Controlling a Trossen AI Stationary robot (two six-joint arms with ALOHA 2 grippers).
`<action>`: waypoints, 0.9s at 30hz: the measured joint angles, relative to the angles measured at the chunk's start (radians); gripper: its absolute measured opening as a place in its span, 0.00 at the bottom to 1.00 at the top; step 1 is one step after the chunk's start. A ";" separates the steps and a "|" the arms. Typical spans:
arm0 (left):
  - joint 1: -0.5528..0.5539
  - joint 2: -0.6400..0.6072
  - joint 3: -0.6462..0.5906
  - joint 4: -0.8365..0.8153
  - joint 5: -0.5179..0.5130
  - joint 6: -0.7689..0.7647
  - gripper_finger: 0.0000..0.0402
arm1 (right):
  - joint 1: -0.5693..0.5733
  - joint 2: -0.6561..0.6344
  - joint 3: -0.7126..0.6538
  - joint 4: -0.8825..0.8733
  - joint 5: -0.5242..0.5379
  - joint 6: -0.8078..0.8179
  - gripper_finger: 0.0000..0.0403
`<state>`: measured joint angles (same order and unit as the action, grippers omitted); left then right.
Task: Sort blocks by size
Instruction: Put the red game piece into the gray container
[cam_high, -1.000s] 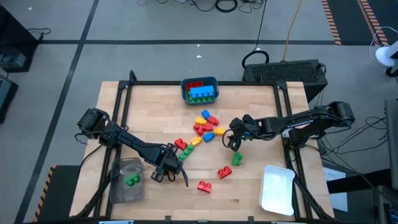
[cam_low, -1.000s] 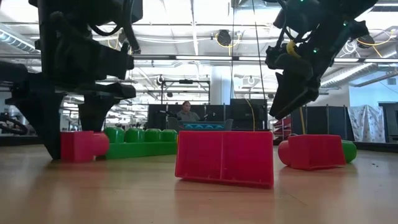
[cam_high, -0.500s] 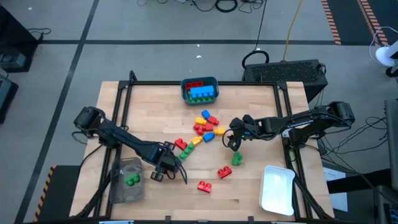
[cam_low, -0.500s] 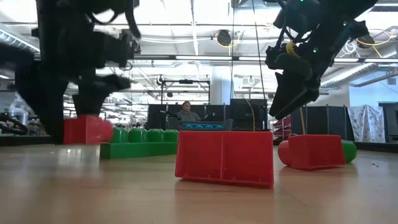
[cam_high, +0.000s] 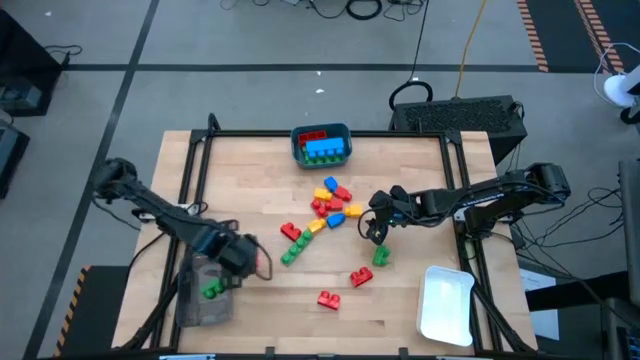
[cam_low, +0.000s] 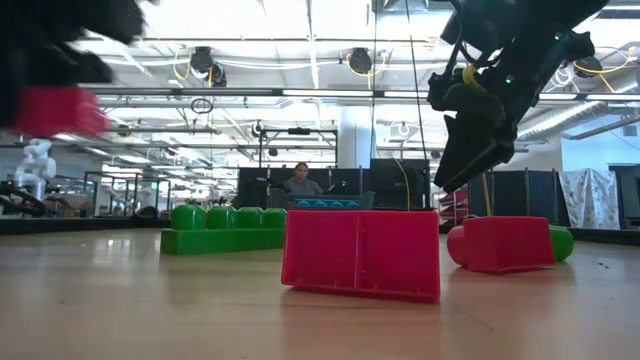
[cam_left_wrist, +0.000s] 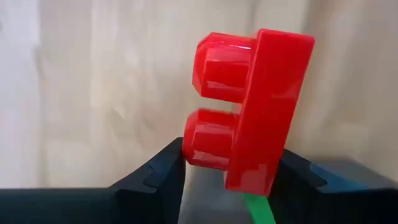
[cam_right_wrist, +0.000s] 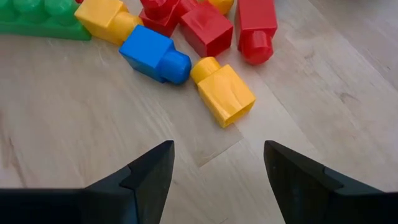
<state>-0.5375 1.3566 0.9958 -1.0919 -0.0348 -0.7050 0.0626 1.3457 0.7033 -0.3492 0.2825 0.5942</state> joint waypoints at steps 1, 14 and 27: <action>-0.026 -0.018 0.000 -0.011 0.007 -0.044 0.45 | 0.000 0.000 0.000 0.000 0.000 -0.001 0.59; -0.294 -0.089 0.000 -0.146 0.000 -0.466 0.44 | -0.001 0.000 0.000 0.000 0.000 -0.007 0.59; -0.462 -0.051 -0.067 -0.116 0.035 -0.778 0.45 | -0.001 0.000 0.000 0.002 0.000 0.015 0.59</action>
<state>-0.9993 1.3054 0.9287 -1.2079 0.0004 -1.4828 0.0612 1.3457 0.7033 -0.3473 0.2829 0.6094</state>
